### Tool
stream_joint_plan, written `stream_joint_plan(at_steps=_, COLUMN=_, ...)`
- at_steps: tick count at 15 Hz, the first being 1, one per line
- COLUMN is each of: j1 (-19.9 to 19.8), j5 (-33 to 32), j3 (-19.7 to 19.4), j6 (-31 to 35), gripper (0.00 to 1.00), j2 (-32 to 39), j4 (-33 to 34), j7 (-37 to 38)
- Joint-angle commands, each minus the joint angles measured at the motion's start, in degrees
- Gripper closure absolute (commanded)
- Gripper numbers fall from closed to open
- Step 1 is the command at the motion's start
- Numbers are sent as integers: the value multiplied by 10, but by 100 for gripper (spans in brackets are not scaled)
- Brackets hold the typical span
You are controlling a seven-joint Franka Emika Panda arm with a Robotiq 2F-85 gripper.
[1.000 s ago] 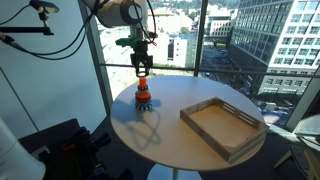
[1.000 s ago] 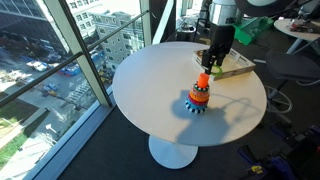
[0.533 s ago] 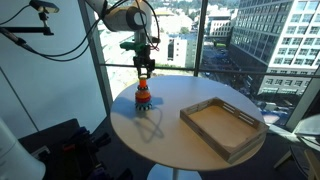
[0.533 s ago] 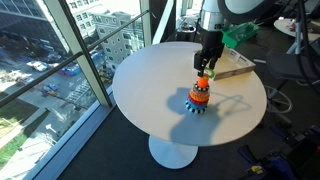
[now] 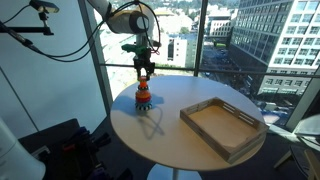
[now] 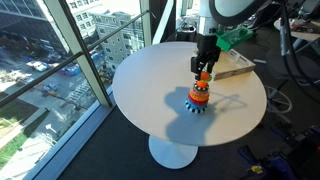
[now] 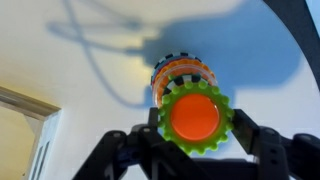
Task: Put the green ring around the orange rod
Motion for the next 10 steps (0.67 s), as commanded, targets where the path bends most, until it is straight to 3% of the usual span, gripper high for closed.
stream_joint_plan(at_steps=1, j1=6, j5=2, j3=-3, j6=-38, gripper=52, j2=19, j4=35, j7=7)
stream_joint_plan(at_steps=2, j1=7, j5=2, j3=-2, j6=-45, gripper=13, j2=22, j4=38, j7=6)
stream_joint_plan(at_steps=3, j1=7, j5=3, j3=-2, j6=-51, gripper=6, j2=24, j4=42, j7=4)
stream_joint_plan(at_steps=4, j1=8, j5=3, j3=-1, j6=-58, gripper=0, j2=26, j4=45, j7=2)
stream_joint_plan(at_steps=10, j1=10, j5=3, j3=-1, j6=-91, gripper=0, j2=7, j4=30, j7=4)
